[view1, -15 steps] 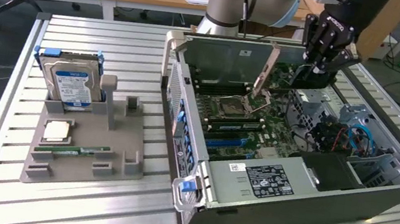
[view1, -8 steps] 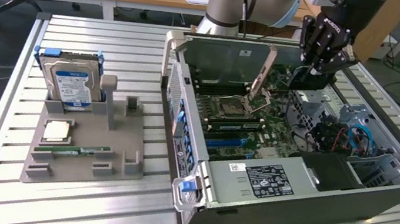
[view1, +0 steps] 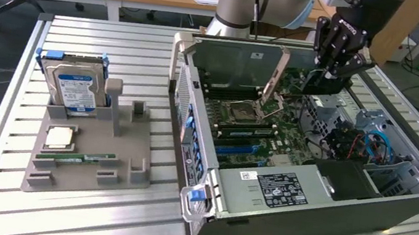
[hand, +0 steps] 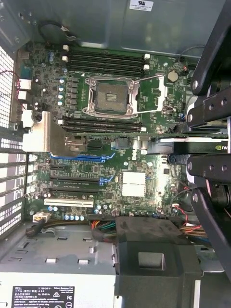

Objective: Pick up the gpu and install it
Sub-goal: 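Insert the gpu into the slot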

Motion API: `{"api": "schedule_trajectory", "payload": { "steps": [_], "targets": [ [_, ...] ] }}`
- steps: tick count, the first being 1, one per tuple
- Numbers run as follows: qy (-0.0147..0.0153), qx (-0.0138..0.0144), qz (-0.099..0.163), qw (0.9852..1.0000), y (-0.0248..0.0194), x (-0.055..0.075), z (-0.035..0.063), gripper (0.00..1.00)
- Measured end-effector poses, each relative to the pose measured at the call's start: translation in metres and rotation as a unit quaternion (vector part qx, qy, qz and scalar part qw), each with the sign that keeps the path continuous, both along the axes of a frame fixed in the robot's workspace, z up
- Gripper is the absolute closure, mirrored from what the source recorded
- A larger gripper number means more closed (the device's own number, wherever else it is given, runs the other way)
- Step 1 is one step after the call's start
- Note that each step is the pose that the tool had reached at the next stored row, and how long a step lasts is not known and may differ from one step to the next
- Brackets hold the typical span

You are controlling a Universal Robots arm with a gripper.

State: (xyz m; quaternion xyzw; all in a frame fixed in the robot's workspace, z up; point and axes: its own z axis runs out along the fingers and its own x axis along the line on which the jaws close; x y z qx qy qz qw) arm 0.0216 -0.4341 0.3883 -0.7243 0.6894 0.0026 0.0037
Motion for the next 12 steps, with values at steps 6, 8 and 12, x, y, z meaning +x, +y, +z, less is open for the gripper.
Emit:
{"api": "schedule_trajectory", "payload": {
  "steps": [6, 8, 12],
  "targets": [
    [0.0001, -0.0001, 0.0, 1.0, 0.0, 0.0, -0.0005, 0.74],
    [0.0, -0.0001, 0.0, 1.0, 0.0, 0.0, -0.0005, 0.74],
    [0.0, 0.0001, 0.0, 1.0, 0.0, -0.0001, -0.0022, 0.74]
  ]
}}
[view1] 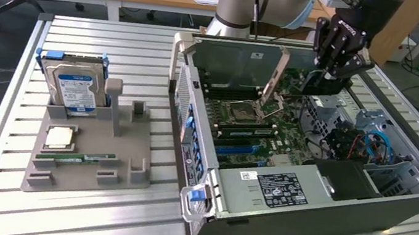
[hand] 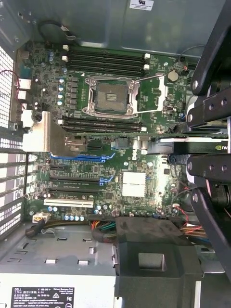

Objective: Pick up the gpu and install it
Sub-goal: 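Insert the gpu into the slot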

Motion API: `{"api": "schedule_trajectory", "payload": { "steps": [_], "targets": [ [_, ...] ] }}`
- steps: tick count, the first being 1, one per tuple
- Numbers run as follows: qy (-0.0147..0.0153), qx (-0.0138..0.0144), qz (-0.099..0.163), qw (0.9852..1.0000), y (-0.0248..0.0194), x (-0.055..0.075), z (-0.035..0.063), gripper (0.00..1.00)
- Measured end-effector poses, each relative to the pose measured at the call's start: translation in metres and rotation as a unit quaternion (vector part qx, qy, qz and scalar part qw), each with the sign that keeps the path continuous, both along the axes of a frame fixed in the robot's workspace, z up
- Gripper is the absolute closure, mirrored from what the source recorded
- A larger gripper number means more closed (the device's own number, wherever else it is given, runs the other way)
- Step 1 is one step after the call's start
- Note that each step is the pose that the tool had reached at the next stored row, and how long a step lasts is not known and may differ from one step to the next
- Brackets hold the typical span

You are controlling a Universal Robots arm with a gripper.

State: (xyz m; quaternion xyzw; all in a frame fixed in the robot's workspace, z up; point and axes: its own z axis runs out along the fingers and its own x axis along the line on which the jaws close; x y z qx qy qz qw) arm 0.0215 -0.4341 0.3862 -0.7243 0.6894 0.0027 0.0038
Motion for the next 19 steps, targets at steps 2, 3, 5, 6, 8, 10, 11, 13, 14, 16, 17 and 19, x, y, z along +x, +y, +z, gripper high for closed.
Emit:
{"api": "schedule_trajectory", "payload": {
  "steps": [2, 3, 5, 6, 8, 10, 11, 13, 14, 16, 17, 19],
  "targets": [
    [0.0001, -0.0002, 0.0, 1.0, 0.0, -0.0001, -0.0019, 0.74],
    [0.0, -0.0002, 0.0, 1.0, 0.0, -0.0002, -0.003, 0.74],
    [0.0, -0.0002, 0.0, 1.0, 0.0, -0.0004, -0.0048, 0.74],
    [0.0, -0.0003, 0.0, 1.0, 0.0, -0.0005, -0.0055, 0.74],
    [0.0001, -0.0004, 0.0, 1.0, 0.0, -0.0005, -0.0056, 0.74],
    [0.0, -0.0002, 0.0, 1.0, 0.0, -0.0006, -0.0058, 0.74],
    [0.0, -0.0002, 0.0, 1.0, 0.0, -0.0006, -0.0059, 0.74],
    [0.0, -0.0001, -0.003, 1.0, 0.0, -0.0006, -0.0066, 0.74],
    [0.0, -0.0002, -0.007, 1.0, 0.0, -0.0006, -0.0068, 0.74],
    [0.0, -0.0003, -0.015, 0.9999, 0.0, -0.0007, -0.0072, 0.74],
    [0.0, -0.0003, -0.018, 0.9998, 0.0, -0.0008, -0.0075, 0.74],
    [-0.0001, -0.0002, -0.021, 0.9998, 0.0, -0.002, -0.0082, 0.74]
  ]
}}
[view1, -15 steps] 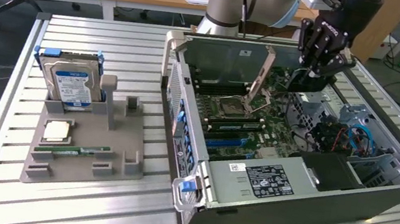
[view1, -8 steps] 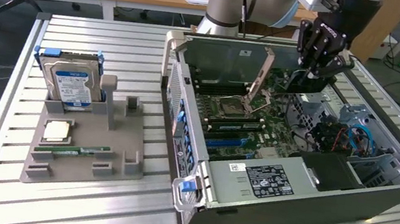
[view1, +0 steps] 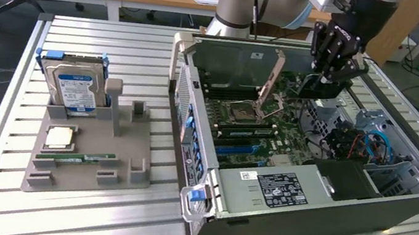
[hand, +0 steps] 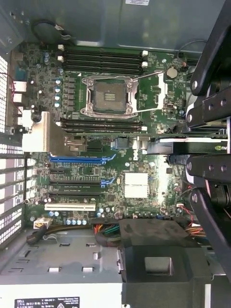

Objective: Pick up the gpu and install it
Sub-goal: 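Insert the gpu into the slot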

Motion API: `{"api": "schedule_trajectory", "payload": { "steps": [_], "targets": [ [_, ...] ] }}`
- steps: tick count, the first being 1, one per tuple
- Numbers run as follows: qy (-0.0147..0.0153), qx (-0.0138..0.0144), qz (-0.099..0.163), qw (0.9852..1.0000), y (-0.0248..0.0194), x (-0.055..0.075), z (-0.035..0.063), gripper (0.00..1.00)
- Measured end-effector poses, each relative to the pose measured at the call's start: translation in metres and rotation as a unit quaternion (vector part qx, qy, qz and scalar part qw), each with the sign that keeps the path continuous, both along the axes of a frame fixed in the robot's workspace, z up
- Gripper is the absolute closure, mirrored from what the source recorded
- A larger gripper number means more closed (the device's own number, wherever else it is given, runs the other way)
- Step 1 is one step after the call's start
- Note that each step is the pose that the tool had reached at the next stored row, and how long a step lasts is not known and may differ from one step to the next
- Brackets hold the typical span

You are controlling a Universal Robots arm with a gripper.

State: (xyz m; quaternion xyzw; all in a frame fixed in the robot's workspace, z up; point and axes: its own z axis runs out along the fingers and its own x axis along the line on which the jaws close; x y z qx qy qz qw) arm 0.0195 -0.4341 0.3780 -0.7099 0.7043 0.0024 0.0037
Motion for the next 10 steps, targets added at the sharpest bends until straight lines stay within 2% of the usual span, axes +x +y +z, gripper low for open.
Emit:
{"api": "schedule_trajectory", "payload": {
  "steps": [6, 10],
  "targets": [
    [-0.0036, 0.0, -0.006, 1.0, 0.0, -0.0053, -0.0059, 0.74],
    [-0.0045, -0.0001, -0.011, 0.9999, -0.0011, -0.0064, -0.0091, 0.74]
  ]
}}
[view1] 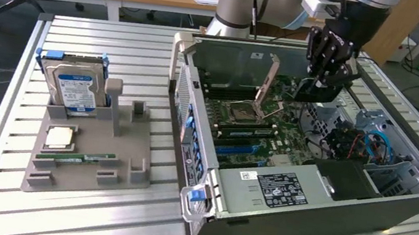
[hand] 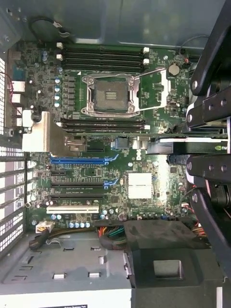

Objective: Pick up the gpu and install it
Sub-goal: 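Insert the gpu into the slot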

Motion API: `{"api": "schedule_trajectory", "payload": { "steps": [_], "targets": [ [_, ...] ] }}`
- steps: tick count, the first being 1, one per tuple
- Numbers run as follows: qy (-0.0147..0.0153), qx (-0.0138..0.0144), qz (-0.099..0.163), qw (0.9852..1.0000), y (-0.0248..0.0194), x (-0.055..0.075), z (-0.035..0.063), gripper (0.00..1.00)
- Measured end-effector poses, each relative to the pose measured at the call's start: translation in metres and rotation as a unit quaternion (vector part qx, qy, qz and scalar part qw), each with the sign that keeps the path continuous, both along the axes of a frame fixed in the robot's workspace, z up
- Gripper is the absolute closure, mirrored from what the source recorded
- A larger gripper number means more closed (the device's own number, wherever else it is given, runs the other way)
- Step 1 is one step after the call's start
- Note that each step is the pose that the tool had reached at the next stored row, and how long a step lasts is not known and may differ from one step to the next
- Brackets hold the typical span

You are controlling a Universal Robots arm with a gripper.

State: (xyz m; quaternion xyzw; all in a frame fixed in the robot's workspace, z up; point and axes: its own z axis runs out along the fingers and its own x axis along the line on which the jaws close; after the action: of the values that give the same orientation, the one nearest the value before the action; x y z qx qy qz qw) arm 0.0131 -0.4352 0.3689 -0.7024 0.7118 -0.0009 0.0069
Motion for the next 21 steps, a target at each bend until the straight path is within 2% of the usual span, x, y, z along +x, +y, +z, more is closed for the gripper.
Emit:
{"api": "schedule_trajectory", "payload": {
  "steps": [6, 14, 21],
  "targets": [
    [-0.0006, 0.0, -0.004, 1.0, -0.0005, -0.003, -0.0053, 0.74],
    [-0.0006, 0.0, -0.004, 1.0, -0.0005, -0.003, -0.0059, 0.74],
    [-0.0006, -0.0016, -0.004, 1.0, -0.0005, -0.004, -0.0129, 0.74]
  ]
}}
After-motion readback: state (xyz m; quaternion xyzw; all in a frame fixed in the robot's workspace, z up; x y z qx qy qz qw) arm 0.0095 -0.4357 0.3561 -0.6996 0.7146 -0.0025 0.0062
